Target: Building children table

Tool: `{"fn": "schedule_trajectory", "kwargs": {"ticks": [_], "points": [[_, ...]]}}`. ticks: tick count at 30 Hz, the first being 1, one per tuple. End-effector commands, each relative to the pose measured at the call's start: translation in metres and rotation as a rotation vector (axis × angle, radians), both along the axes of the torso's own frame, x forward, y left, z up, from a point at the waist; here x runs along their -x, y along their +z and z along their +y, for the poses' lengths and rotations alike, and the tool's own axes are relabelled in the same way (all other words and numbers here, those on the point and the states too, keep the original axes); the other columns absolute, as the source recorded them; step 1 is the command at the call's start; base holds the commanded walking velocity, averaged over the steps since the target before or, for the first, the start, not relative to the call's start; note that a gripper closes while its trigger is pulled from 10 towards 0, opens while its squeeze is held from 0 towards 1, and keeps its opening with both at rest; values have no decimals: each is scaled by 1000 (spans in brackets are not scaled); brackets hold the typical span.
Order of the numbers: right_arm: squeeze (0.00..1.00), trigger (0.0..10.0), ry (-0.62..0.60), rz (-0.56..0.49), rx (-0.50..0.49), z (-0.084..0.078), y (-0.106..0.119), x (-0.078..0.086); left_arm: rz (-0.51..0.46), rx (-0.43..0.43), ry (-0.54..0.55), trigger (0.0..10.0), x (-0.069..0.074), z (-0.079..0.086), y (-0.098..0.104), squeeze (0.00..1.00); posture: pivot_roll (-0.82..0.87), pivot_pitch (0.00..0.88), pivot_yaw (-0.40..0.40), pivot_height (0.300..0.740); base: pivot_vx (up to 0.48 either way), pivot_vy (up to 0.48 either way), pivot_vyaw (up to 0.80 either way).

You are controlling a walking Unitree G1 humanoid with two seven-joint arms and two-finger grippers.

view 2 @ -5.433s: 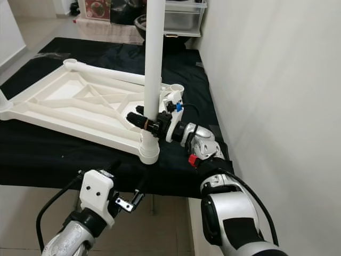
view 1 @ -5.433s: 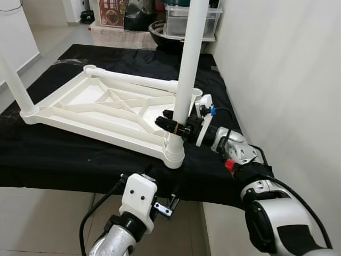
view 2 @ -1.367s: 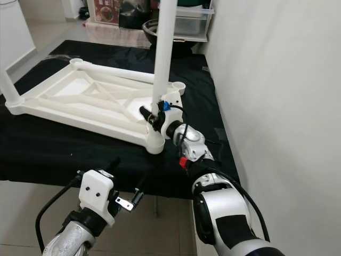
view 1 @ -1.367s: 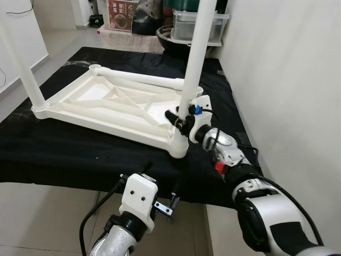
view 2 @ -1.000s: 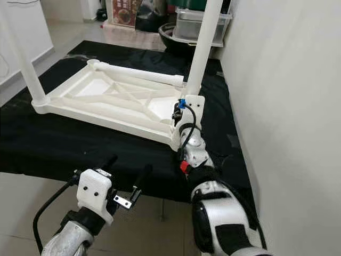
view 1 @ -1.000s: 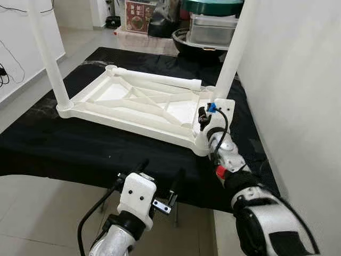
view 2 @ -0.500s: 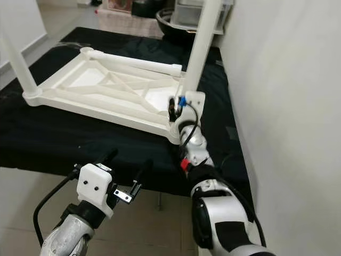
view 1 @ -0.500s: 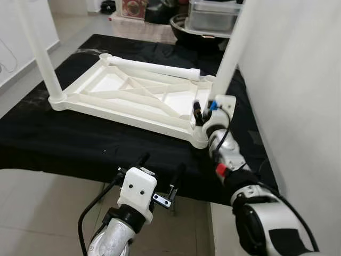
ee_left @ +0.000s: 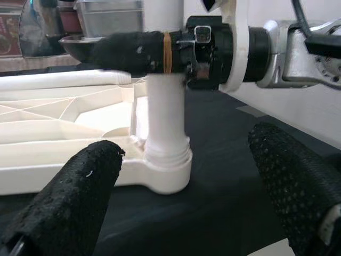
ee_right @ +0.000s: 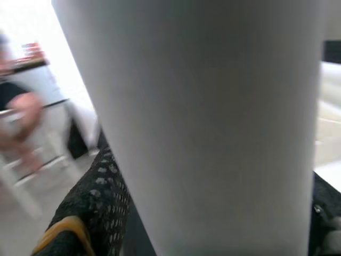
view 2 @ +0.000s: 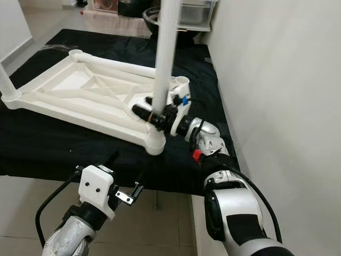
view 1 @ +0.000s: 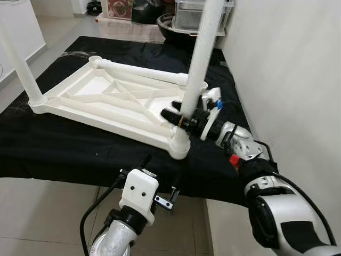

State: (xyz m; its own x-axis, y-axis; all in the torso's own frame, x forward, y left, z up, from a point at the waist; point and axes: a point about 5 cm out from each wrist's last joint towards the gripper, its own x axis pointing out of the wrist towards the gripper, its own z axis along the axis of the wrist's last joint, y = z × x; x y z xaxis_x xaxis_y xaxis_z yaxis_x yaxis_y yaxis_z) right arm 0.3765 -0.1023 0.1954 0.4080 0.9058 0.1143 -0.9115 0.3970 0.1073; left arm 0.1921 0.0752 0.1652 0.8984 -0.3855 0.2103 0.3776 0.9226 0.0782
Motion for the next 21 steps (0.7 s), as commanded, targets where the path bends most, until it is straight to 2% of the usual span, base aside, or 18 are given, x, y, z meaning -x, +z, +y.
{"fn": "schedule_trajectory", "kwargs": {"ticks": [1,2,3,4,5,6,7,8,10,11,13,14,16,17,18,19,20,21], "points": [[0,10000,109,-3,35,13,-5,7,-1,-12,-6,10000,2,0,-2,0,123,66,-110,740,0,0,0],[0,10000,109,-3,35,13,-5,7,-1,-12,-6,10000,2,0,-2,0,123,66,-110,740,0,0,0],[0,0,69,-26,52,17,-5,5,0,-12,-6,10000,2,0,-2,0,122,65,-109,740,0,0,0],[0,0,40,-41,61,20,-5,3,1,-12,-5,10000,2,0,-2,0,122,65,-109,740,0,0,0],[0,0,-44,-51,65,21,-3,-2,1,-12,-6,10000,2,0,-2,0,121,65,-109,740,0,0,0],[0,0,-44,-51,65,21,-3,-2,1,-12,-6,10000,2,0,-2,0,121,65,-109,740,0,0,0],[0,0,-179,-40,61,19,0,-10,2,-12,-6,10000,2,0,-2,0,119,67,-108,740,0,0,0],[0,0,-179,-40,61,19,0,-10,2,-12,-6,10000,2,0,-2,0,119,67,-108,740,0,0,0],[0,0,-357,-16,40,11,2,-18,3,-12,-6,10000,1,0,-2,0,119,69,-109,740,0,0,0],[0,0,-357,-16,40,11,2,-18,3,-12,-6,10000,1,0,-2,0,119,69,-109,740,0,0,0],[0,0,-560,15,35,0,-1,-24,4,-11,-6,10000,1,0,-2,0,112,70,-109,740,0,0,0],[0,0,-560,15,35,0,-1,-24,4,-11,-6,10000,1,0,-2,0,112,70,-109,740,0,0,0],[0,0,-826,69,94,-17,-13,-28,5,-11,-7,10000,1,0,-2,0,111,76,-109,740,0,0,0],[0,0,-826,69,94,-17,-13,-28,5,-11,-7,10000,1,0,-2,0,111,76,-109,740,0,0,0],[0,0,-956,108,141,-26,-22,-28,6,-12,-8,10000,1,0,-2,0,106,76,-103,740,0,0,0],[0,0,-956,108,141,-26,-22,-28,6,-12,-8,10000,1,0,-2,0,106,76,-103,740,0,0,0],[0,0,-1100,167,170,-37,-35,-25,6,-13,-10,10000,1,0,-2,0,110,77,-104,740,0,0,0],[0,0,-1100,167,170,-37,-35,-25,6,-13,-10,10000,1,0,-2,0,110,77,-104,740,0,0,0]]}}
